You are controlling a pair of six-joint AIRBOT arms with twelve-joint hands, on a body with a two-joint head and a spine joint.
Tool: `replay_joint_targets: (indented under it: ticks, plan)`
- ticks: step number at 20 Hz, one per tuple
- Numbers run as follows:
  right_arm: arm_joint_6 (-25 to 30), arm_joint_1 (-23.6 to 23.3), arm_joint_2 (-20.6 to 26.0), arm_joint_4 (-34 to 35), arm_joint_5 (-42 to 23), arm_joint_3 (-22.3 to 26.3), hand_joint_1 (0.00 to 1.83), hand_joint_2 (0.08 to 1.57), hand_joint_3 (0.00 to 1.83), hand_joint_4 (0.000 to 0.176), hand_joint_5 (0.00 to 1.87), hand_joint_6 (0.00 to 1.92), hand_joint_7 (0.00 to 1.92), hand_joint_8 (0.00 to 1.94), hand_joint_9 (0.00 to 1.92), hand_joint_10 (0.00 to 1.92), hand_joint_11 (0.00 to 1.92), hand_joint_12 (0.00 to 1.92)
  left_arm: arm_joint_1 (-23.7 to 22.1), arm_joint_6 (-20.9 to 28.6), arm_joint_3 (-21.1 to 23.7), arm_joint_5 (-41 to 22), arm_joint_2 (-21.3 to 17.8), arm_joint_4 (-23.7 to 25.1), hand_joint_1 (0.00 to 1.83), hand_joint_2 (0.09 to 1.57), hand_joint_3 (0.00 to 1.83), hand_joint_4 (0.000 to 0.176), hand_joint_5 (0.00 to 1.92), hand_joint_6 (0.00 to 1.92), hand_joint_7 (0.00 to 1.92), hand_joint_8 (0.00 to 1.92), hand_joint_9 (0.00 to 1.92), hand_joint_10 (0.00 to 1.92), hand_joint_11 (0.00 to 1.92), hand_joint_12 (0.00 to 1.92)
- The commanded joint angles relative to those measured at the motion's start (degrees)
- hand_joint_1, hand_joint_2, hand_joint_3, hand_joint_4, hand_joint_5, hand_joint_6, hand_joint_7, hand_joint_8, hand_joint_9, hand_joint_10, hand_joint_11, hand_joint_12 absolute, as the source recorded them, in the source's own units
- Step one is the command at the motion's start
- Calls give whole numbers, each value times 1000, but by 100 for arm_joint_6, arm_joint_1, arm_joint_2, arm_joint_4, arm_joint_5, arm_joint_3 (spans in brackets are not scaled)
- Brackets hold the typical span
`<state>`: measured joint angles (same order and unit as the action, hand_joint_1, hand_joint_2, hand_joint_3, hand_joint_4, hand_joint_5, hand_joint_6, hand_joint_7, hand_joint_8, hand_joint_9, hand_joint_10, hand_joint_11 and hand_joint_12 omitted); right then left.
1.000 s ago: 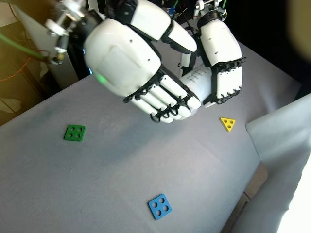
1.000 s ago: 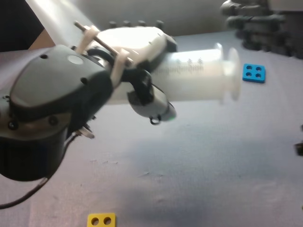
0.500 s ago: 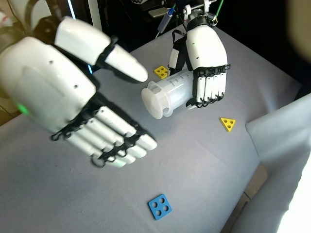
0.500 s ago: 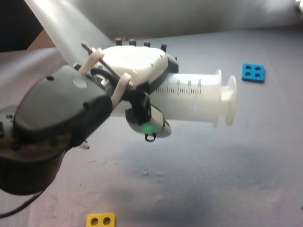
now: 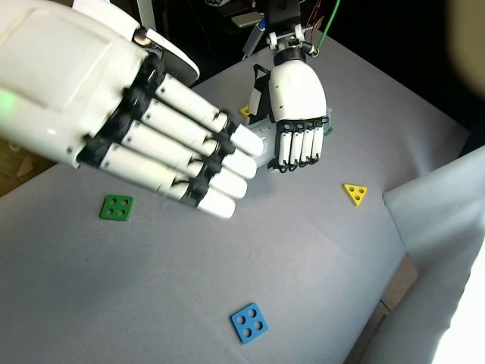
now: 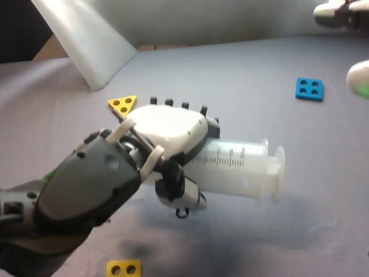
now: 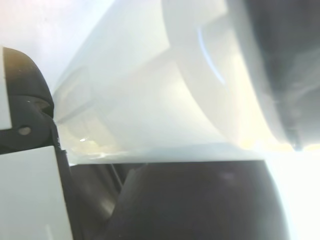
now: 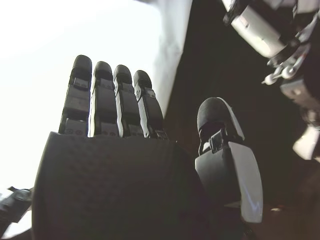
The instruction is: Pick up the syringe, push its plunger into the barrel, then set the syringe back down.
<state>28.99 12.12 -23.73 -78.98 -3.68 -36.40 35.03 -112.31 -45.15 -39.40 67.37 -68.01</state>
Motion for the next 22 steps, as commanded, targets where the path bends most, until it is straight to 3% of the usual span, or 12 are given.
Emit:
replay_joint_targets:
  ticks: [1, 5, 12, 18, 19, 20, 21, 22]
  plan:
    - [-6, -71, 9, 39, -308, -55, 0, 1326, 1, 0, 158, 2, 128, 2, 94, 4, 0, 257, -17, 57, 9, -394, 13, 462, 1208, 1284, 0, 0, 758, 1149, 614, 1722, 493, 1532, 388, 1622]
    - [-6, -71, 17, 38, -327, -63, 0, 1330, 1, 0, 126, 0, 104, 0, 72, 0, 0, 191, 237, 310, -7, -497, 125, 639, 1185, 1273, 0, 0, 786, 1124, 625, 1719, 509, 1438, 406, 1609]
    - [-6, -70, 14, 37, -280, -60, 0, 1332, 1, 0, 139, 3, 110, 2, 76, 3, 0, 233, 343, 355, -12, -539, 170, 675, 1174, 1290, 2, 0, 747, 1173, 602, 1759, 492, 1454, 413, 1601]
    - [-6, -71, 15, 36, -260, -59, 0, 1327, 0, 0, 146, 3, 122, 2, 89, 4, 0, 256, 373, 355, -12, -542, 171, 675, 1183, 1279, 0, 0, 788, 1090, 595, 1763, 489, 1494, 416, 1629]
    - [-6, -71, 15, 36, -259, -59, 0, 1331, 1, 0, 140, 0, 115, 1, 83, 0, 0, 246, 379, 356, -13, -547, 171, 675, 1182, 1271, 0, 0, 811, 1128, 588, 1716, 445, 1469, 364, 1603]
    - [-6, -71, 15, 36, -253, -59, 0, 1328, 0, 0, 153, 4, 126, 3, 93, 3, 0, 277, 383, 356, -13, -555, 171, 675, 1148, 1285, 3, 0, 717, 1251, 627, 1676, 393, 1395, 277, 1555]
    - [-6, -71, 15, 36, -248, -60, 0, 1325, 0, 0, 165, 5, 133, 3, 101, 4, 0, 299, 388, 356, -13, -559, 171, 675, 999, 1184, 0, 0, 455, 707, 484, 838, 356, 981, 152, 1365]
    - [-6, -71, 15, 36, -244, -60, 0, 1324, 0, 0, 157, 1, 124, 3, 92, 1, 0, 268, 392, 356, -14, -567, 171, 668, 869, 1135, 0, 0, 403, 316, 463, 356, 359, 609, 65, 1240]
